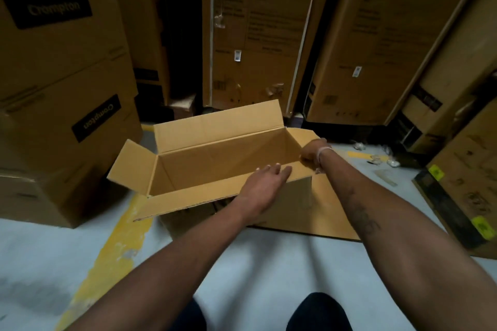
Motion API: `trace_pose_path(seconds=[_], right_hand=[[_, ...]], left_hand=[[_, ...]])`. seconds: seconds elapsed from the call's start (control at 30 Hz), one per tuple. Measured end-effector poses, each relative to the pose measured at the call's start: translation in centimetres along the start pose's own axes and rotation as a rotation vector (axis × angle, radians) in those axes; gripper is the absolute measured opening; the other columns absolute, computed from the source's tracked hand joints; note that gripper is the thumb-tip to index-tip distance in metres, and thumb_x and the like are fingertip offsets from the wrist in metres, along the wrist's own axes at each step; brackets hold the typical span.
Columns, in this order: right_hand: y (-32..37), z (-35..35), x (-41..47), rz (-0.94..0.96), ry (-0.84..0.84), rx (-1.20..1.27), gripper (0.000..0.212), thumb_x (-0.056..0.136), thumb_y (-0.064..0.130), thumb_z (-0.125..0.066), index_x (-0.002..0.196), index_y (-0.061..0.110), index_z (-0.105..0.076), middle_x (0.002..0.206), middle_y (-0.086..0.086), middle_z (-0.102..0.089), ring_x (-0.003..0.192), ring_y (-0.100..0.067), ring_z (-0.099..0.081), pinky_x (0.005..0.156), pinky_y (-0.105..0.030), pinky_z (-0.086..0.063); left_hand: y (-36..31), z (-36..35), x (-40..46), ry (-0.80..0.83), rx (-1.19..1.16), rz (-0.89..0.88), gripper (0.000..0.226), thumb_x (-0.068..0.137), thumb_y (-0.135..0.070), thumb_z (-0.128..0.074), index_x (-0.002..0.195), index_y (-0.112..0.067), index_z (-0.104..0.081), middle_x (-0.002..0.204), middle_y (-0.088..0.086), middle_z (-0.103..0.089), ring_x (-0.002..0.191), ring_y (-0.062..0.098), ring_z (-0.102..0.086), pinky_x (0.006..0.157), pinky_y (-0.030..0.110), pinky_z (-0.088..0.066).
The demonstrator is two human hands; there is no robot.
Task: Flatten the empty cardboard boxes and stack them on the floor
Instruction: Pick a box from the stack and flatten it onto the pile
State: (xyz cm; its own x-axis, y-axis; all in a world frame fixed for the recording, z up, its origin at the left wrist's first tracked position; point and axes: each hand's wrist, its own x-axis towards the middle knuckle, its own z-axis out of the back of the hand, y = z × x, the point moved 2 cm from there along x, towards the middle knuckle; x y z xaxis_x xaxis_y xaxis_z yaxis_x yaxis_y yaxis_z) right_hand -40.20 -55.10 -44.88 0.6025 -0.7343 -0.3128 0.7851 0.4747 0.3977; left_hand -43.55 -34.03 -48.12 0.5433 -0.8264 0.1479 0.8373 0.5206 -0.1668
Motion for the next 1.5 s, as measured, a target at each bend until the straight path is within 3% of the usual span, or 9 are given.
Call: trace_pose_path(seconds=[0.13,0.23,0.33,0.47,0.57,0.77,0.93,1.2,1.5], right_hand=[[2.0,3.7,-4.4,0.124,0.135,0.545,0.01,0.099,0.016,-0.067,0.103,0.01,-0.06,0.1,-0.008,-0.062,0.084,-0.019,-0.058,0.085,-0.036,-0.05],[2.3,6.8,-5.7,0.199,0.287,1.1,0.056,0.094,0.057,-0.066,0.123,0.009,-0.059,0.123,-0.012,-0.066,0.109,-0.027,-0.065,0.114,-0.047,-0.043],[2.1,8.7,-5.1,0.261,0.202,1.504,0.091,0.091,0.074,-0.053,0.163,0.028,-0.023,0.161,-0.019,-0.037,0.124,-0.046,-0.06,0.108,-0.061,-0.047],[3.5,9.2,-5.4,0.405,-0.219,0.929,0.094,0.089,0.081,-0.042,0.166,0.035,-0.012,0.171,-0.003,-0.021,0.155,-0.035,-0.021,0.122,-0.06,-0.023],[4.9,8.5,-5.7,0.452,-0.394,0.442,0.088,0.093,0.072,-0.051,0.165,0.035,-0.018,0.174,0.0,-0.003,0.159,-0.03,0.005,0.127,-0.057,-0.005],[6.3,2.4,-3.9,0.449,-0.12,0.129,0.102,0.085,0.078,-0.059,0.164,0.043,-0.005,0.174,-0.007,0.004,0.158,-0.038,0.005,0.126,-0.06,-0.005],[3.6,-7.3,-2.8,0.424,0.222,-0.235,0.101,0.084,0.084,-0.053,0.163,0.047,-0.002,0.173,-0.003,0.011,0.157,-0.042,0.013,0.12,-0.066,0.0],[-1.5,-17.8,-2.6,0.439,0.297,-0.433,0.098,0.084,0.087,-0.048,0.161,0.052,0.001,0.169,0.005,0.028,0.154,-0.035,0.027,0.117,-0.073,0.007],[-1.9,-14.4,0.4,0.45,0.134,-0.51,0.11,0.071,0.098,-0.045,0.162,0.049,-0.006,0.173,-0.007,0.011,0.157,-0.043,0.008,0.121,-0.068,-0.006]], left_hand=[[1.7,2.9,-0.1,-0.225,-0.027,0.031,0.062,0.098,-0.005,-0.059,0.154,-0.025,-0.039,0.148,0.009,-0.055,0.127,0.03,-0.059,0.104,0.047,-0.053],[3.2,5.8,0.4,-0.323,-0.156,0.092,0.063,0.1,-0.003,-0.055,0.155,-0.031,-0.042,0.139,0.008,-0.061,0.116,0.025,-0.065,0.087,0.032,-0.059],[3.8,9.9,1.4,-0.423,-0.233,0.128,0.057,0.101,-0.006,-0.055,0.152,-0.032,-0.047,0.127,0.005,-0.067,0.104,0.019,-0.067,0.08,0.026,-0.055],[5.0,14.7,3.5,-0.519,-0.512,0.242,0.046,0.104,-0.012,-0.05,0.146,-0.029,-0.055,0.133,0.003,-0.066,0.117,0.023,-0.063,0.093,0.041,-0.057],[6.5,16.0,4.5,-0.621,-0.796,0.328,0.037,0.103,-0.013,-0.055,0.138,-0.023,-0.062,0.12,-0.003,-0.07,0.104,0.015,-0.065,0.08,0.025,-0.052],[14.4,5.7,5.0,-0.784,-1.346,0.778,0.038,0.083,-0.005,-0.061,0.12,-0.01,-0.07,0.11,0.011,-0.076,0.096,0.028,-0.073,0.09,0.043,-0.06],[16.9,-4.3,0.4,-0.9,-1.694,1.156,0.043,0.089,0.016,-0.048,0.125,-0.004,-0.063,0.108,0.015,-0.068,0.087,0.029,-0.064,0.075,0.034,-0.051],[20.5,-9.5,-5.5,-0.85,-1.505,1.287,0.039,0.09,0.012,-0.056,0.127,0.0,-0.063,0.11,0.016,-0.069,0.094,0.03,-0.067,0.083,0.036,-0.053],[20.9,-9.2,-5.0,-0.751,-1.193,1.3,0.038,0.093,-0.005,-0.063,0.131,-0.001,-0.057,0.123,0.017,-0.068,0.109,0.034,-0.067,0.093,0.039,-0.053]])
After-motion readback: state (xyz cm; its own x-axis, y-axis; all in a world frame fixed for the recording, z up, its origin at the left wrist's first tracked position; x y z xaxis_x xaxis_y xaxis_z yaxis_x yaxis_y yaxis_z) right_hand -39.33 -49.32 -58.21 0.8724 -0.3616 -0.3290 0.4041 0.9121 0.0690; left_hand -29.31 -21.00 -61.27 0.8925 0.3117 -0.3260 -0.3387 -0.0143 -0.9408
